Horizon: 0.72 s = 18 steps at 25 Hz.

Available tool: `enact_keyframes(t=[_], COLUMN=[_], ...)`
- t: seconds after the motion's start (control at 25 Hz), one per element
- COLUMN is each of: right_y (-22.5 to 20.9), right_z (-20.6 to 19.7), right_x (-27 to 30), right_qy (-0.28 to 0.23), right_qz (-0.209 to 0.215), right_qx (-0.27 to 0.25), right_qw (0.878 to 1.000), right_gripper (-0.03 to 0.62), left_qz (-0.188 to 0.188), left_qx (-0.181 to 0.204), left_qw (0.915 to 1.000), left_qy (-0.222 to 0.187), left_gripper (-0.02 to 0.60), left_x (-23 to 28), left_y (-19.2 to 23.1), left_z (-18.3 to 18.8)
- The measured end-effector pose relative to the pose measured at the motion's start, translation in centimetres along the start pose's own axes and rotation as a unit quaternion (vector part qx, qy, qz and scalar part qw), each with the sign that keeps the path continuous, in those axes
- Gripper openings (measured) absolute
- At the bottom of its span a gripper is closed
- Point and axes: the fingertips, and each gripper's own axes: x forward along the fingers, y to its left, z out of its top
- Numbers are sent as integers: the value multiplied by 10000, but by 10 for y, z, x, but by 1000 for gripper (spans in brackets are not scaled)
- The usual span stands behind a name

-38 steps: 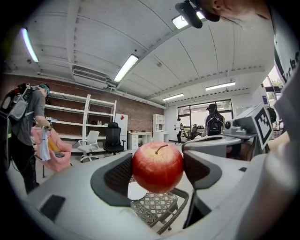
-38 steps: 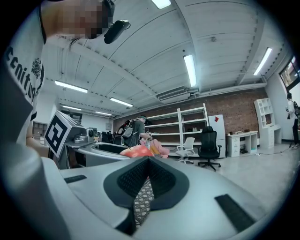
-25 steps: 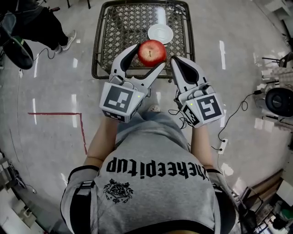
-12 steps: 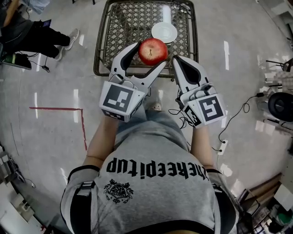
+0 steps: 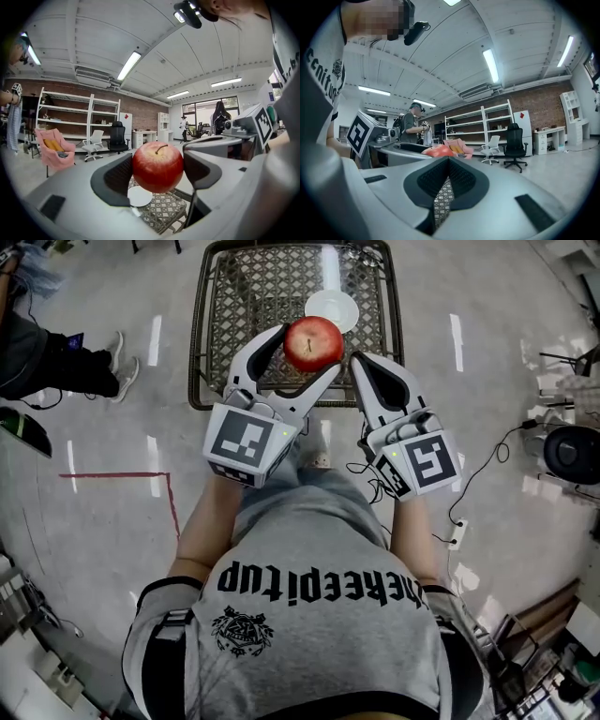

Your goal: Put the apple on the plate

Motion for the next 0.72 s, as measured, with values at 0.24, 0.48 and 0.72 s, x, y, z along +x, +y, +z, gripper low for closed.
enact_keyframes(t=[0.24,0.48,0.72], right_y=[-18,-30,-35], right_z=[7,5,17], right_x=[23,45,62], right_qy=[34,91,97], right_qz=[-180,-387,-594], right_qx=[14,78,97], right_qw=[9998,9992,9981], right_gripper=[9,9,9], left_qz=[-211,-467,-703], left_qx=[34,83,123], left_qw=[9998,9988,9974], left_qy=[29,75,91], left_gripper=[382,382,381], left_x=[24,43,51], left_y=[20,38,53], left_z=[7,6,16])
